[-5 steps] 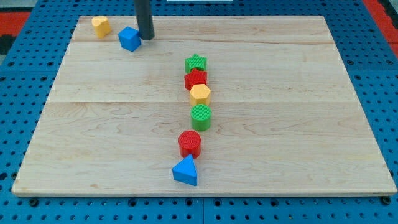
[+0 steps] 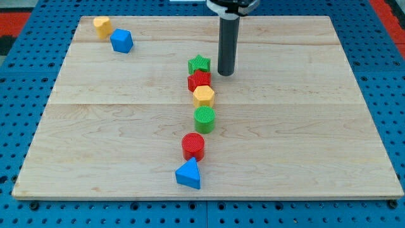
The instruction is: Move the green star towards the bottom right to the blue cube
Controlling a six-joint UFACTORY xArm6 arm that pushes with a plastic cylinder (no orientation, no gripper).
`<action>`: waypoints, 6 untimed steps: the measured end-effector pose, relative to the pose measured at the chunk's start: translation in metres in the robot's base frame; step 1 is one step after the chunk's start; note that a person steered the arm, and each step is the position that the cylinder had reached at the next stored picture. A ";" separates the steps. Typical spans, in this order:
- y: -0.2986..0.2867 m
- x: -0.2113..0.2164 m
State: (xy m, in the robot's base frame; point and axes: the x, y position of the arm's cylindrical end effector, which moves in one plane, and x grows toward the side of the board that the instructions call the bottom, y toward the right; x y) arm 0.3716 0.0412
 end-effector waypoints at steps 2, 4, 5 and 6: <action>-0.053 -0.016; -0.120 -0.037; -0.119 -0.038; -0.079 -0.050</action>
